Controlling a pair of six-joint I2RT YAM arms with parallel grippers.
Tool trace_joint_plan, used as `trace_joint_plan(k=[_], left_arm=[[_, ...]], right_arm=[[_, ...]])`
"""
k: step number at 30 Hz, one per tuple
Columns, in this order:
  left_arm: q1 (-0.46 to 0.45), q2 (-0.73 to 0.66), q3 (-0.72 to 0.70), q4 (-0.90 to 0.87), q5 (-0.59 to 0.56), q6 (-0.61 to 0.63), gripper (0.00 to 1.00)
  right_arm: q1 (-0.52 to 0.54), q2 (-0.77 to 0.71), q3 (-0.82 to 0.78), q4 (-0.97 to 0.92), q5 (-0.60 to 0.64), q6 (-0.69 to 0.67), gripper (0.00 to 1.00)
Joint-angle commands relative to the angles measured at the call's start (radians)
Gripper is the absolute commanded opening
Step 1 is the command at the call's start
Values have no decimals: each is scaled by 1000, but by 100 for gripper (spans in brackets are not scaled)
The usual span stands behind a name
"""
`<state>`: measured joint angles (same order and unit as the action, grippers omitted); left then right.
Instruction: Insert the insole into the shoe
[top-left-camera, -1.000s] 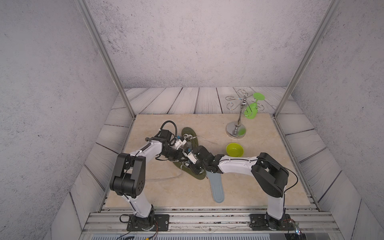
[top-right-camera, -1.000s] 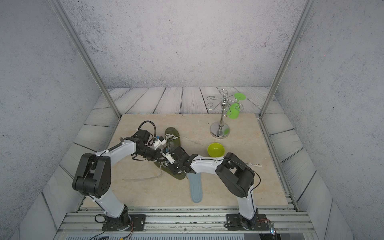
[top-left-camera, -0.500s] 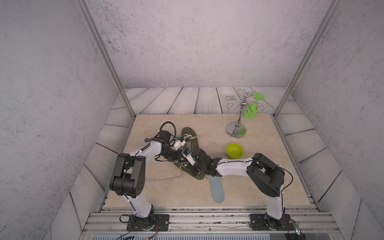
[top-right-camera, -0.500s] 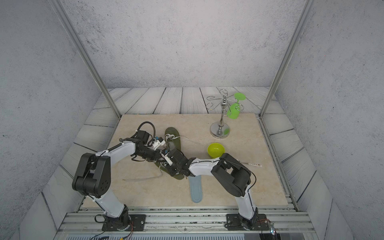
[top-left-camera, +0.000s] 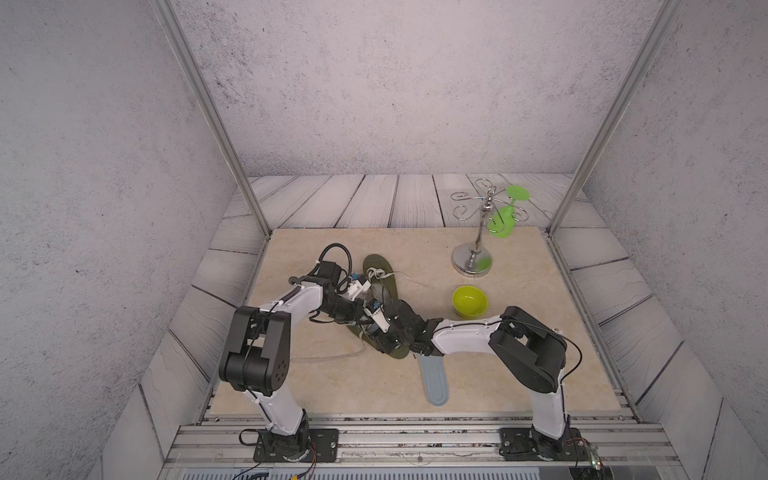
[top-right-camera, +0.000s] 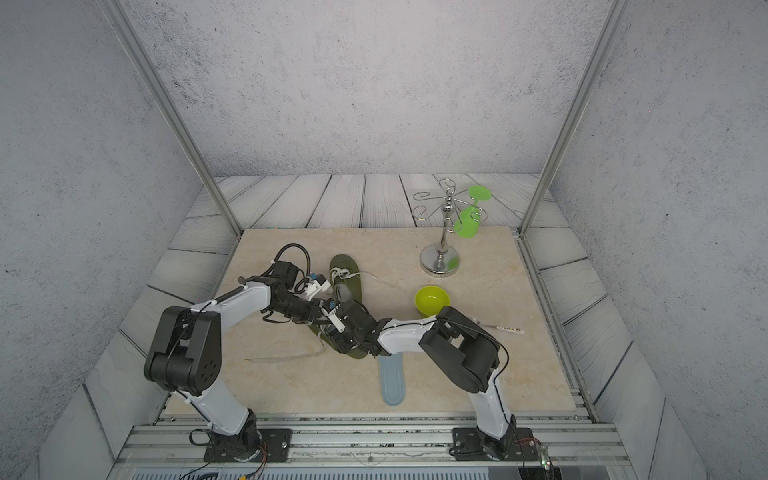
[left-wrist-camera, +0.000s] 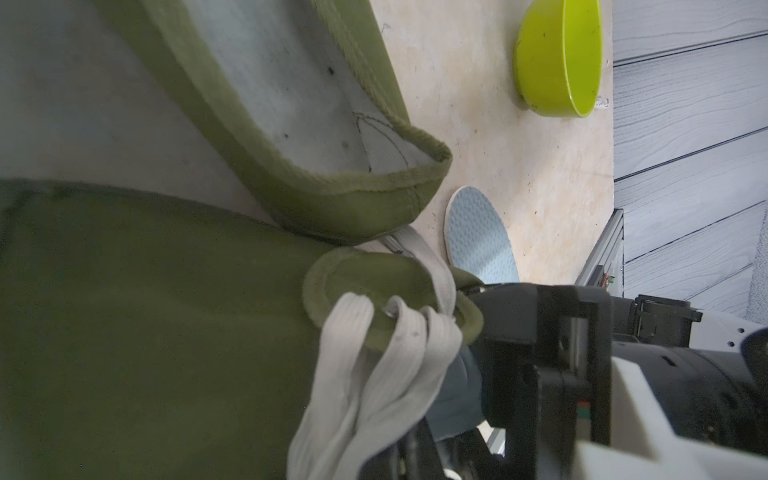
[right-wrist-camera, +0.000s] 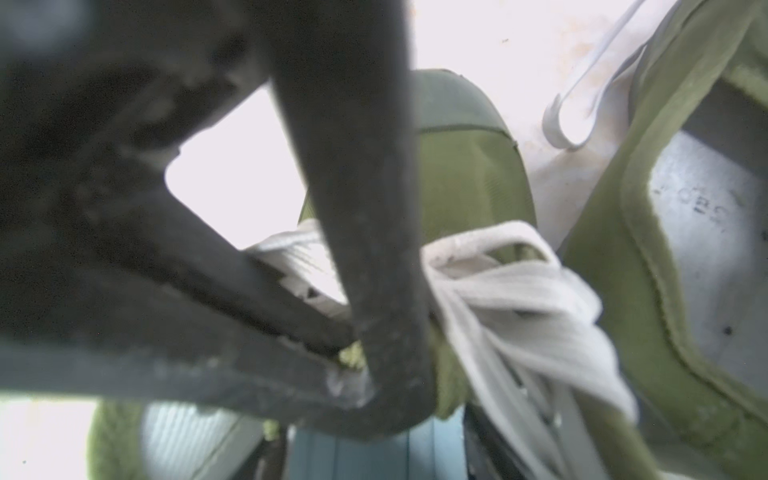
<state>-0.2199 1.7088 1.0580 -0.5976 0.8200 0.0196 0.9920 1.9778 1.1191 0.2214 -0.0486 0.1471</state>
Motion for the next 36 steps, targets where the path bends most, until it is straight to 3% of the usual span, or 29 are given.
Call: trace_joint_plan(k=[1, 7, 17, 29, 36], left_arm=[[-15, 3, 9, -74, 51, 21, 0], [-15, 30, 35, -102, -19, 54, 0], [-13, 28, 62, -111, -41, 67, 0], [-13, 30, 70, -119, -39, 65, 0], [-13, 34, 75, -125, -38, 67, 0]], right_arm=[[4, -81, -20, 15, 12, -16, 63], [7, -150, -38, -52, 15, -17, 66], [8, -248, -61, -176, 26, -35, 69], [11, -350, -104, -347, -14, -86, 54], [13, -357, -110, -382, -46, -107, 50]])
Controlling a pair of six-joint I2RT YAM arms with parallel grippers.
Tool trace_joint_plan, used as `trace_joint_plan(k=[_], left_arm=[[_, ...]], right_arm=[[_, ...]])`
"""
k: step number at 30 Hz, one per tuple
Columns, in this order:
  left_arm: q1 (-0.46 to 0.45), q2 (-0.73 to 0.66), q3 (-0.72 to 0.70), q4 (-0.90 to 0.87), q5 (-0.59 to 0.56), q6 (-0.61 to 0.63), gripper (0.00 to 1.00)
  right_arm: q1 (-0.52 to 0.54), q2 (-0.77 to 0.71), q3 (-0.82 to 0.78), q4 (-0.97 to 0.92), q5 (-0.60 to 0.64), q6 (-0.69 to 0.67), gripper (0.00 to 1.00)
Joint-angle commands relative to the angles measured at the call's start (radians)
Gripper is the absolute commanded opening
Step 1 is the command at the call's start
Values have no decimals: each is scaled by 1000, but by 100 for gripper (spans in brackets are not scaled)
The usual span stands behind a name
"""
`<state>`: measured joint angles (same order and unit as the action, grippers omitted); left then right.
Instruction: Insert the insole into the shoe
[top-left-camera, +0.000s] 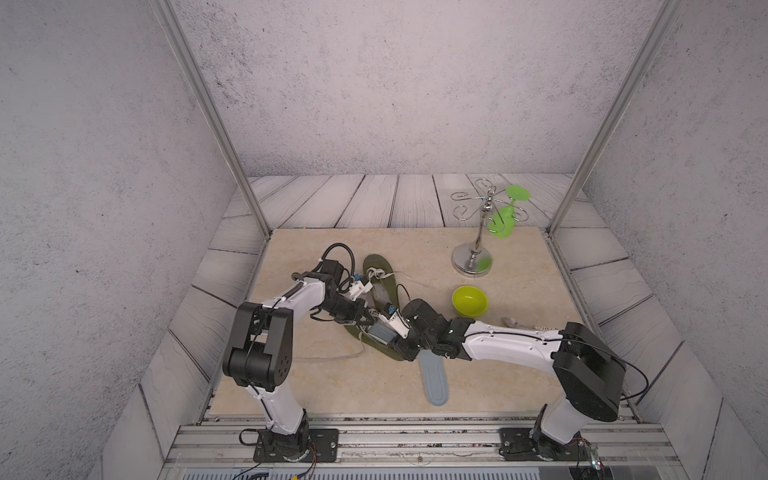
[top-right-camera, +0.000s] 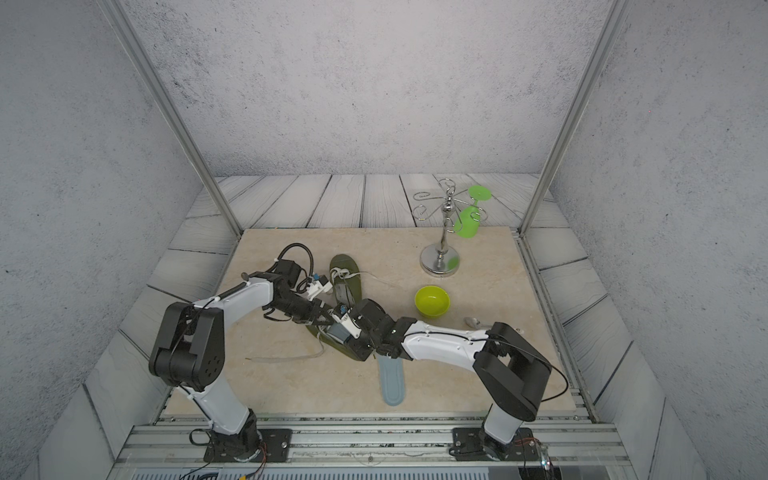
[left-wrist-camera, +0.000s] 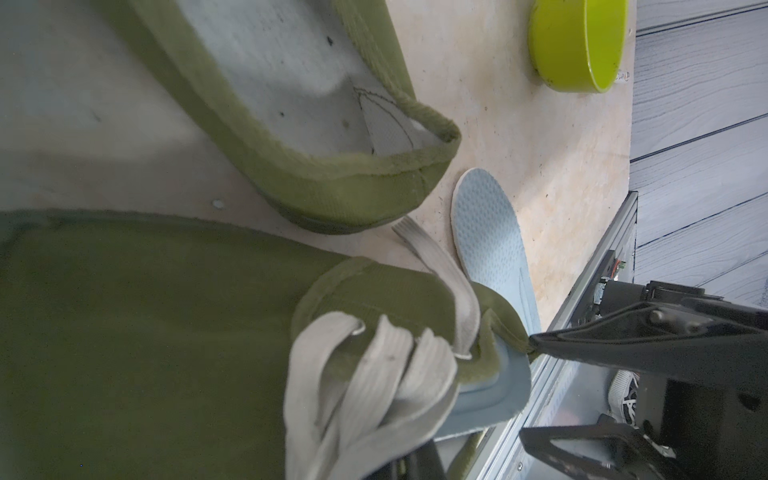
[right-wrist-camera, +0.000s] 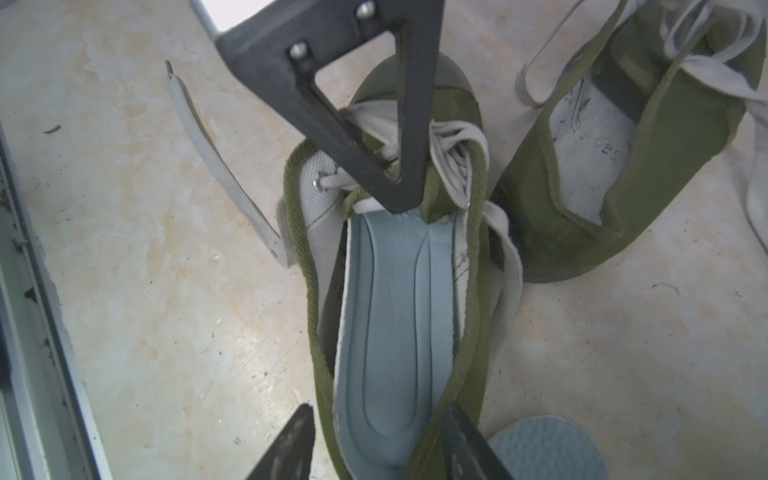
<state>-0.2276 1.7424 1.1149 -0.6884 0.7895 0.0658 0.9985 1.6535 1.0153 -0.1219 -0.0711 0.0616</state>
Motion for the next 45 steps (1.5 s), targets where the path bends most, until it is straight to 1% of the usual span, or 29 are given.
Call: trace_joint_plan(k=[1, 7, 9, 15, 20, 25, 26, 27, 29, 35, 39, 45], left_arm=[[-6, 1, 18, -36, -7, 21, 0], [-6, 3, 18, -40, -7, 26, 0], [-6, 3, 18, -40, -6, 25, 0], [-6, 5, 19, -40, -3, 26, 0], [-6, 5, 14, -35, 2, 24, 0], [-6, 6, 6, -24, 5, 19, 0], [-6, 6, 5, -24, 5, 18, 0], [-6, 7, 5, -24, 5, 19, 0], [-6, 5, 6, -23, 5, 19, 0], [-6, 5, 9, -26, 7, 19, 0], [-6, 9, 10, -25, 10, 19, 0], [-6, 16, 13, -31, 8, 27, 0]], right_arm=[[6, -28, -6, -39, -24, -24, 48], [6, 7, 10, -36, -10, -48, 37], [6, 22, 22, -39, -10, -51, 31], [6, 52, 42, -39, -29, -55, 31], [6, 70, 53, -43, -37, -62, 28], [6, 86, 80, -64, -64, -64, 28], [6, 88, 78, -62, -63, -62, 27], [6, 90, 75, -56, -60, -63, 22], [6, 98, 81, -61, -47, -69, 18], [5, 123, 91, -53, -34, -86, 16], [-2, 155, 87, -11, -57, -87, 11], [-51, 190, 122, -32, -110, -41, 6]])
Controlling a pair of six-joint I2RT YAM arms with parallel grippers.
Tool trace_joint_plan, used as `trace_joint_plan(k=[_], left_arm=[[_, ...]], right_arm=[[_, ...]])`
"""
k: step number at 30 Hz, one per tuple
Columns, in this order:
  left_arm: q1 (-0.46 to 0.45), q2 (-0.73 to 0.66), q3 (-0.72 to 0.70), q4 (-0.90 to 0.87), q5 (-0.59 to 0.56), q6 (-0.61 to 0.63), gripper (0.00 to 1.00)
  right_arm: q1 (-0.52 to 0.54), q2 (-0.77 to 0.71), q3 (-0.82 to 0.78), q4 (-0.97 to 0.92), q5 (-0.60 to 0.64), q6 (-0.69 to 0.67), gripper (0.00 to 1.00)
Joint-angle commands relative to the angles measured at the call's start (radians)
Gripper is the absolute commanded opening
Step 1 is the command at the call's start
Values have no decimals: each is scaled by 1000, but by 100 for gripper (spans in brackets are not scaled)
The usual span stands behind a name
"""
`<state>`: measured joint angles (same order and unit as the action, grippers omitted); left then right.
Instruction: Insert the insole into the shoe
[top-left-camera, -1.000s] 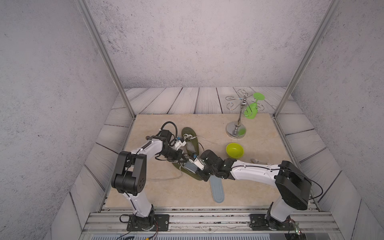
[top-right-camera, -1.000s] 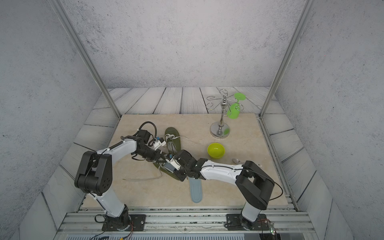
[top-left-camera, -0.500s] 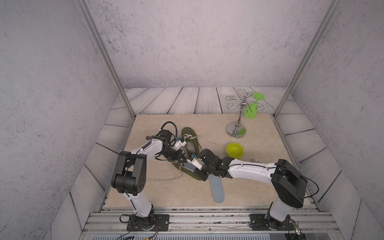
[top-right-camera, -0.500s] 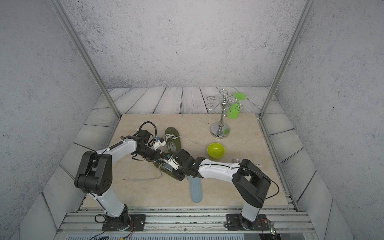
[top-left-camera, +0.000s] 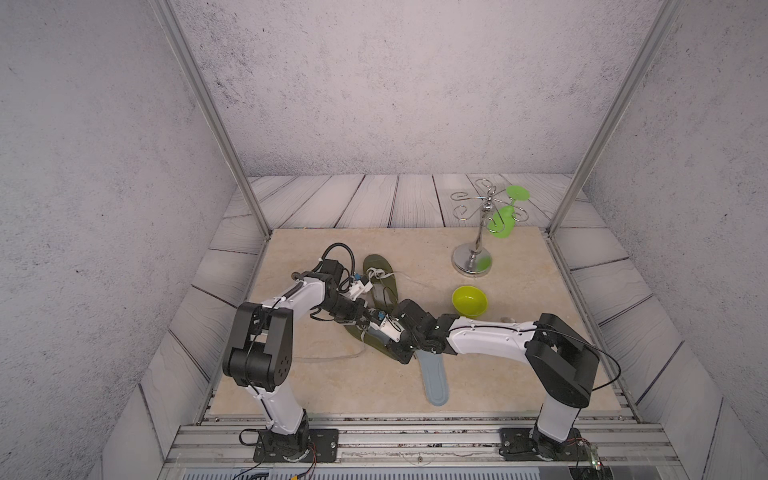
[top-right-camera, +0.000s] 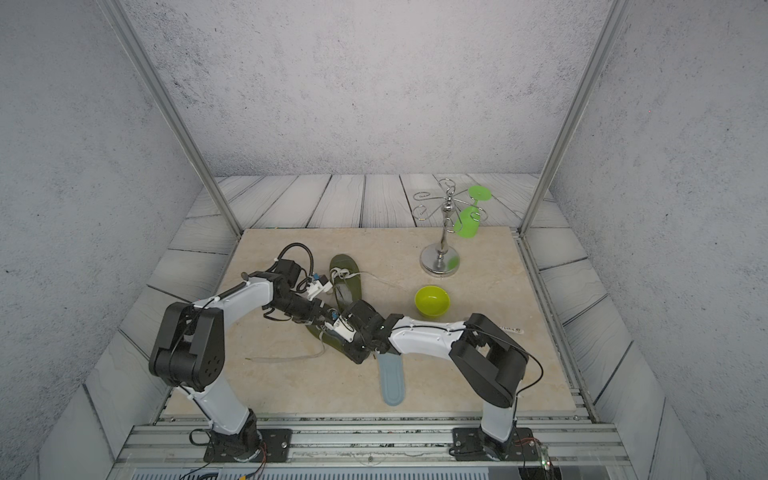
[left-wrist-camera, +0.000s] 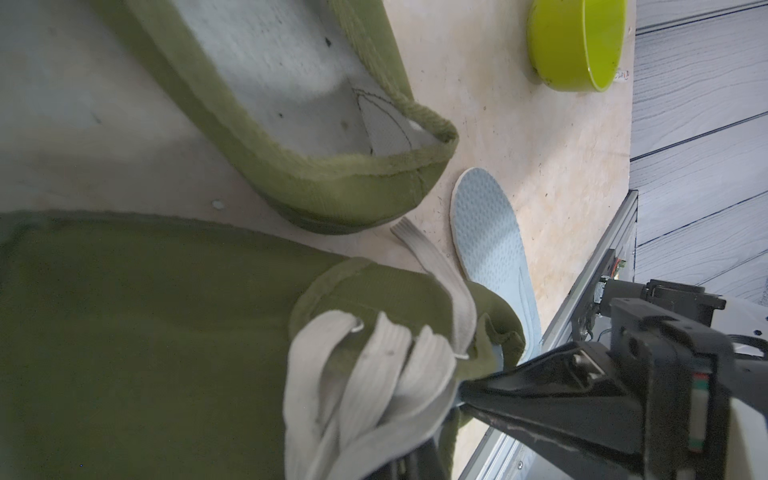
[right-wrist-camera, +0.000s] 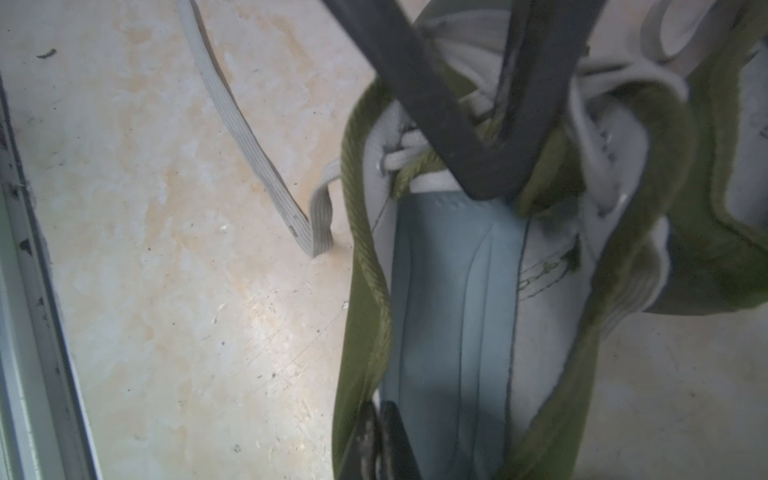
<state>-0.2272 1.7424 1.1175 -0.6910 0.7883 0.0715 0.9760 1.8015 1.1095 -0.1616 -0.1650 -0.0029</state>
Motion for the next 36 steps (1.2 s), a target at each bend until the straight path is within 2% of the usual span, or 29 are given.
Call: trace_joint_plan(k=[1, 12, 19, 20, 23, 28, 33, 36], left_arm=[[-6, 17, 9, -28, 9, 22, 0], [-6, 30, 11, -22, 14, 25, 0], [-6, 25, 19, -27, 15, 26, 0], [-6, 26, 17, -28, 14, 28, 0], [-6, 23, 13, -22, 13, 25, 0], [-6, 23, 12, -25, 12, 27, 0], [-6, 19, 23, -34, 4, 30, 0], [-6, 16, 31, -42, 2, 32, 0]], right_arm=[[-31, 44, 35, -6, -20, 24, 5], [-45, 61, 93, -62, -37, 25, 1], [-65, 104, 42, -50, -78, 30, 1], [-65, 99, 28, -47, -73, 27, 3], [-65, 68, 5, -42, -76, 25, 19], [-64, -22, 43, -110, -77, 30, 30], [-64, -79, 68, -154, -58, 45, 32], [-64, -75, 60, -147, -60, 45, 27]])
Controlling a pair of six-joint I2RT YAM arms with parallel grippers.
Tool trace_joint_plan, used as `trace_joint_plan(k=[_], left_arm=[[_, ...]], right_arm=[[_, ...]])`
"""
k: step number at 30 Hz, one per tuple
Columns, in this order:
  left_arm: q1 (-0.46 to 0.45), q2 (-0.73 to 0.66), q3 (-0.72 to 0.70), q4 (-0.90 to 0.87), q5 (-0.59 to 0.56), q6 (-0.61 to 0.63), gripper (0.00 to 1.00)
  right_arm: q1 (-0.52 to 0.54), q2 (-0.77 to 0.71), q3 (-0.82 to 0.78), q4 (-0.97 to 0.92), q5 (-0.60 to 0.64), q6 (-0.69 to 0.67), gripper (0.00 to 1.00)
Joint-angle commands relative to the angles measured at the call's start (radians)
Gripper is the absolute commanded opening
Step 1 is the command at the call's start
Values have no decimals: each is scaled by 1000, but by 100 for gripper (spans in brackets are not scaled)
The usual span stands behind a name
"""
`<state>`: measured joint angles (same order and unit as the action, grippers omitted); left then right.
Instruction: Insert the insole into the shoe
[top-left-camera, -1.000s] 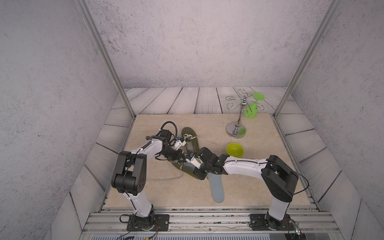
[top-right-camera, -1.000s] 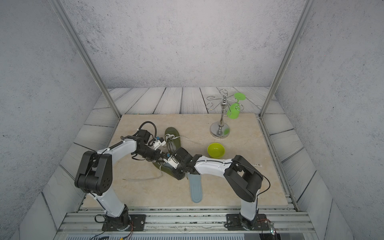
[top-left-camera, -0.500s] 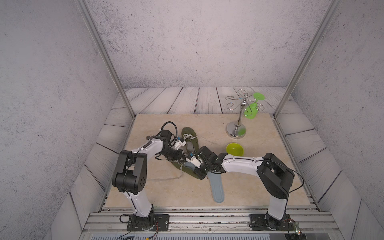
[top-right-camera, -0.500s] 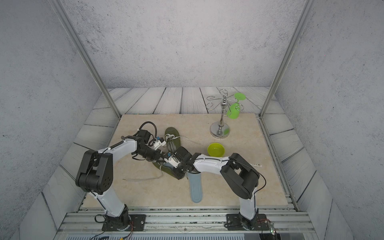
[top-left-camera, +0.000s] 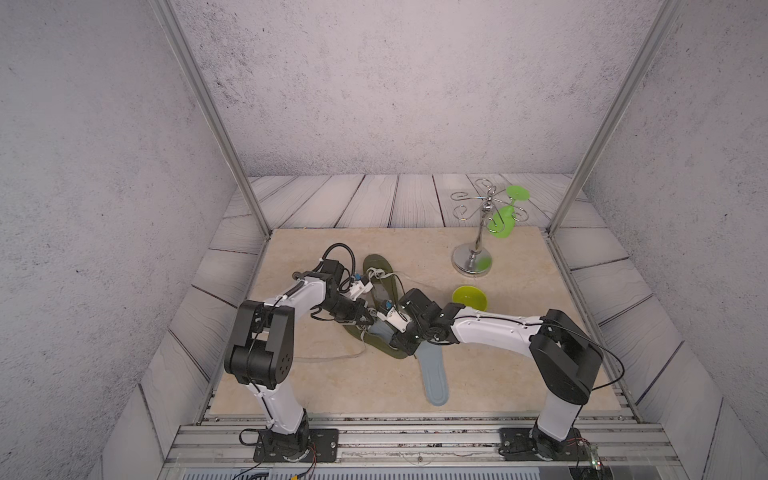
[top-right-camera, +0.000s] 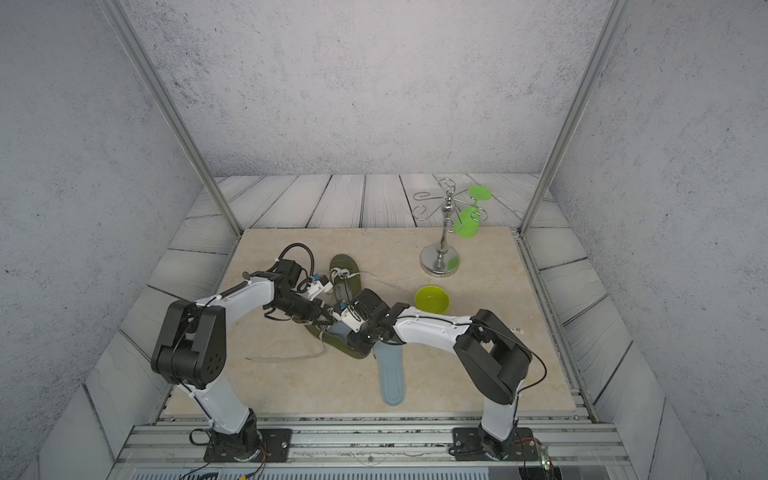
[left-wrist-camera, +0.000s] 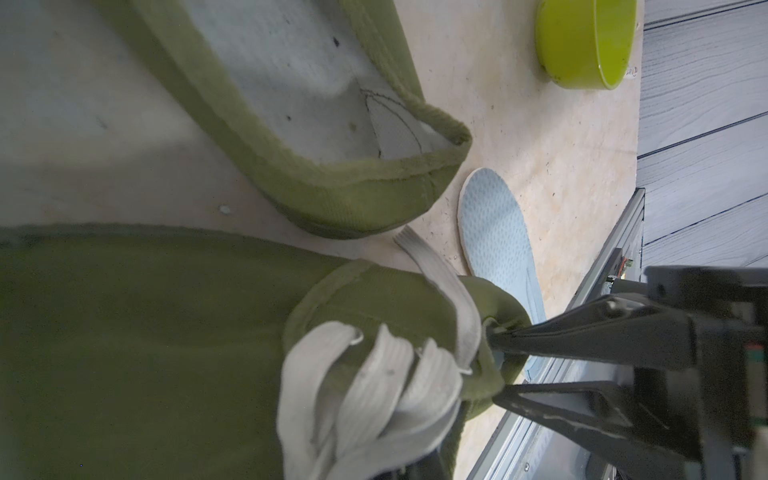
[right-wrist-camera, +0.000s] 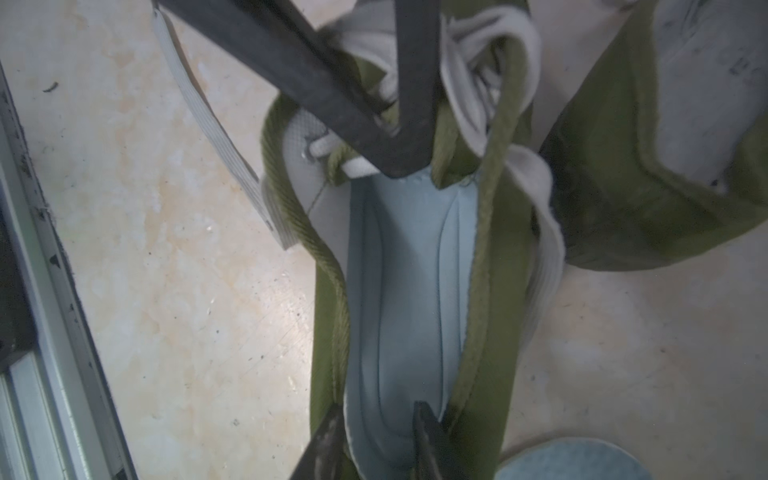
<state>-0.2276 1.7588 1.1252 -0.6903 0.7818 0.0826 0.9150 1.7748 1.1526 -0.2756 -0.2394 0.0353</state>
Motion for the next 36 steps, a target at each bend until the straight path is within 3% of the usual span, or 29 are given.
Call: trace_joint_plan(k=[1, 7, 14, 25, 29, 32, 36], left_arm=[[-6, -1, 24, -44, 7, 22, 0], [-6, 1, 30, -52, 2, 23, 0], [-6, 9, 32, -49, -1, 20, 0], [-6, -6, 26, -52, -3, 22, 0], [-6, -9, 16, -38, -4, 15, 0], [-6, 1, 13, -26, 4, 1, 0], [-6, -4, 18, -45, -8, 16, 0]], right_arm=[[-2, -38, 19, -35, 14, 6, 26], [-2, 54, 21, 1, 31, 17, 18], [2, 145, 0, 30, 56, 19, 17], [10, -7, 3, -11, 123, 12, 17], [10, 49, -57, 84, 119, 47, 17], [12, 144, -22, 47, 115, 53, 15], [18, 63, -37, 59, 139, 42, 15]])
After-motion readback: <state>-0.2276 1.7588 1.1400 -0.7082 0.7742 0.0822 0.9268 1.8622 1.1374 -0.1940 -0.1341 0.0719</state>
